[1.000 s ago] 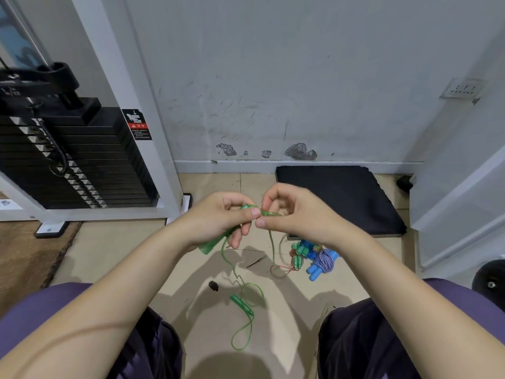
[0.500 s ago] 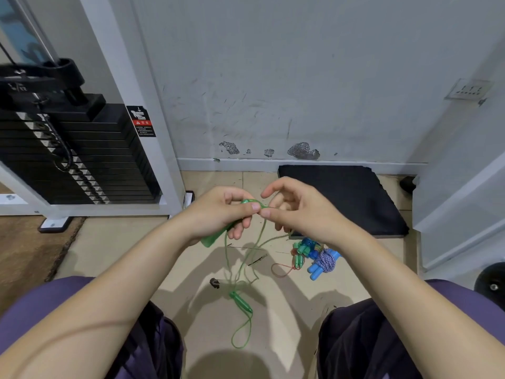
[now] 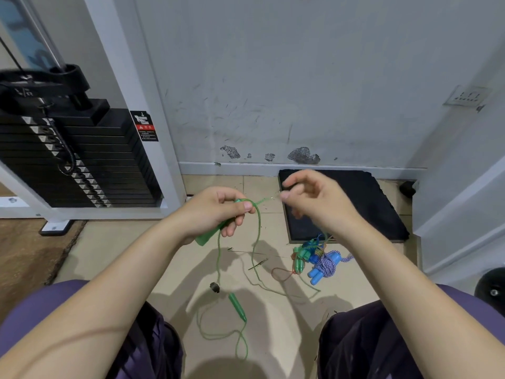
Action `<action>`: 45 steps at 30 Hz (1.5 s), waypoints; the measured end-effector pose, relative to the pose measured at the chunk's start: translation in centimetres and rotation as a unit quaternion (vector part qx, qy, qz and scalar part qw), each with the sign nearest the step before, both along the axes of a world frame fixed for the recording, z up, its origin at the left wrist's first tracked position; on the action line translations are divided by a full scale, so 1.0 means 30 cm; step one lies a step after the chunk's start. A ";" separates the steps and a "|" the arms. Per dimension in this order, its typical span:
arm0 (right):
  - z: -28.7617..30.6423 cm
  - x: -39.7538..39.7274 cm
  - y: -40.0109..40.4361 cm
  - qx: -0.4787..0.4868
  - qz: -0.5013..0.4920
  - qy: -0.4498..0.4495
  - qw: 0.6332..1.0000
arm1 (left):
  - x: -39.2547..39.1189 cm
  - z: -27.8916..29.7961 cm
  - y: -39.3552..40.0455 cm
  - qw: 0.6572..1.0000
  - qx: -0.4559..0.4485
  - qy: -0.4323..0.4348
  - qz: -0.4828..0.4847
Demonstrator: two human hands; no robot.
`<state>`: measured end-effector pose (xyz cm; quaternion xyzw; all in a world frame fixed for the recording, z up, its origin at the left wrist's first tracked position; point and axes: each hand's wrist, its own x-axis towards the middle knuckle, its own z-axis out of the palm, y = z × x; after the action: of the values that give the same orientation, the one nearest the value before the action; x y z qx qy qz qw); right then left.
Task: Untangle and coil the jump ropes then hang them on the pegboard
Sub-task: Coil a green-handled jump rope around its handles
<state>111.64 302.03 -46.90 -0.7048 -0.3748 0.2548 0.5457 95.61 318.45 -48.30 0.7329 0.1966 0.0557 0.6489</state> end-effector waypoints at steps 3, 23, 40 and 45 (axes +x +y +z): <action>-0.022 -0.051 0.015 -0.045 0.096 -0.002 0.994 | 0.009 -0.001 -0.041 0.999 -0.029 -0.008 -0.025; -0.031 -0.084 0.027 -0.069 0.097 -0.047 0.992 | 0.015 0.008 -0.055 0.997 -0.055 -0.004 -0.051; -0.033 -0.092 0.020 -0.058 0.133 0.019 0.989 | 0.000 0.009 -0.030 0.997 -0.051 0.003 -0.063; -0.028 -0.072 0.020 -0.088 0.099 -0.033 0.991 | -0.010 0.025 -0.008 0.997 -0.052 0.005 -0.056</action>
<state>109.46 302.63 -47.75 -0.7179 -0.4363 0.3160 0.4408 95.30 318.19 -47.57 0.7080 0.1611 0.0050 0.6875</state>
